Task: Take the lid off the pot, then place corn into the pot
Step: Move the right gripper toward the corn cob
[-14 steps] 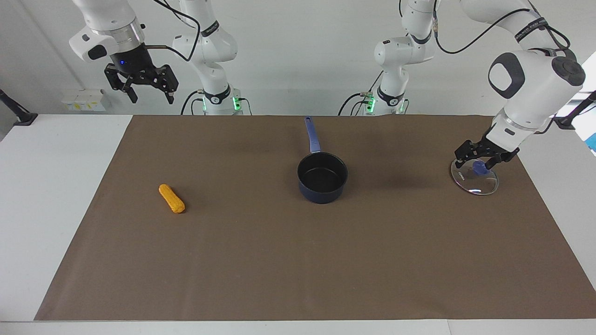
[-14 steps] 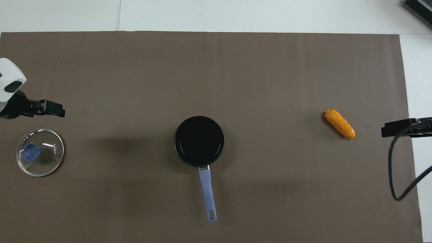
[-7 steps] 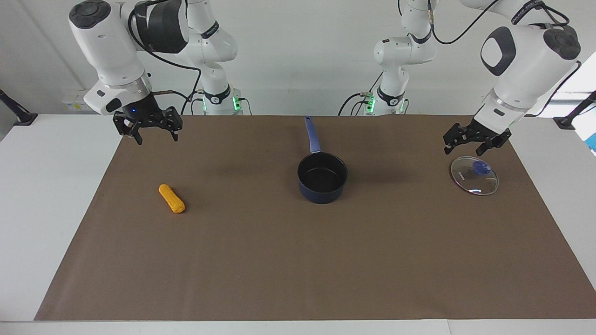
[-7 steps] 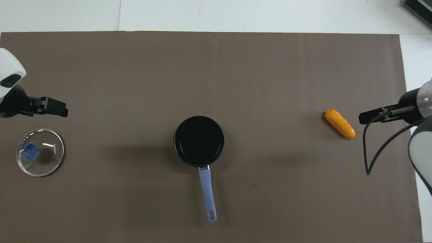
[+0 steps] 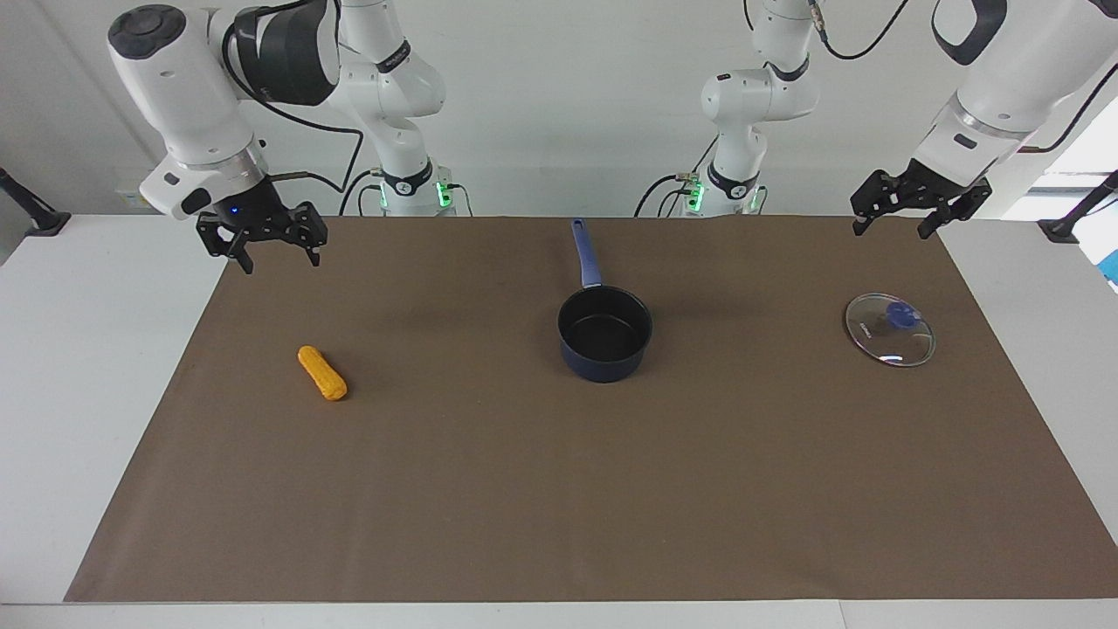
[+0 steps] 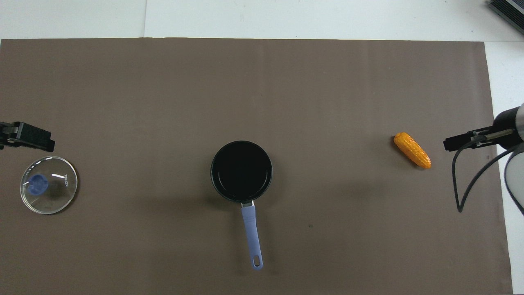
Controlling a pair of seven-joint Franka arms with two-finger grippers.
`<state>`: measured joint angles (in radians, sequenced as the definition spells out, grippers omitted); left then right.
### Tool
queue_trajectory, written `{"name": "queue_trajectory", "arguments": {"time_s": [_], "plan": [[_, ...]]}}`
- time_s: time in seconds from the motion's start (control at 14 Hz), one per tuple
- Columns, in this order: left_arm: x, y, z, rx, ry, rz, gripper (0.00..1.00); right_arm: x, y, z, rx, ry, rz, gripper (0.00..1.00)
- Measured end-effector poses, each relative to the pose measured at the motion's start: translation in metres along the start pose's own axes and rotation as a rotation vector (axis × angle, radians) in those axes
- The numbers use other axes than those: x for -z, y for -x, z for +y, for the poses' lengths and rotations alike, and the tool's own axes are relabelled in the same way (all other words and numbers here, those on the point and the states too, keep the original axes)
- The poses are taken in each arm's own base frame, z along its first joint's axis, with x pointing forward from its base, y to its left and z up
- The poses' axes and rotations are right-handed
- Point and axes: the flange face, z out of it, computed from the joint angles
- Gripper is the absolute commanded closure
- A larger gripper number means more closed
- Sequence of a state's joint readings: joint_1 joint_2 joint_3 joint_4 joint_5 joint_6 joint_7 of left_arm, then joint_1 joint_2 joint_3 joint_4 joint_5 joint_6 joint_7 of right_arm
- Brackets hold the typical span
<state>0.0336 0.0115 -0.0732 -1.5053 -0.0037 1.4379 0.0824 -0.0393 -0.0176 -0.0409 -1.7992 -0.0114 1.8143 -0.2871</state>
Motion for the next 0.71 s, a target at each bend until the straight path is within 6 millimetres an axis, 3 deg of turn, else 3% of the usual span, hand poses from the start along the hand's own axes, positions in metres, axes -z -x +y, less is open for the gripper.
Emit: {"name": "queue_trajectory", "arguments": {"time_s": [0.21, 0.43, 0.57, 0.71], "plan": [[0.003, 0.001, 0.001, -0.002, -0.001, 0.005, 0.0, -0.061, -0.026, 0.011, 0.091, -0.006, -0.012, 0.0], [0.003, 0.002, -0.004, 0.009, 0.0, 0.005, 0.0, -0.138, -0.045, 0.015, 0.236, -0.003, -0.013, 0.0], [0.003, 0.003, -0.012, 0.025, 0.001, 0.005, 0.0, -0.181, -0.047, 0.015, 0.34, -0.011, -0.029, 0.0], [0.003, 0.003, -0.018, 0.035, 0.002, 0.005, 0.0, -0.211, -0.041, 0.013, 0.449, -0.03, -0.062, 0.0]]}}
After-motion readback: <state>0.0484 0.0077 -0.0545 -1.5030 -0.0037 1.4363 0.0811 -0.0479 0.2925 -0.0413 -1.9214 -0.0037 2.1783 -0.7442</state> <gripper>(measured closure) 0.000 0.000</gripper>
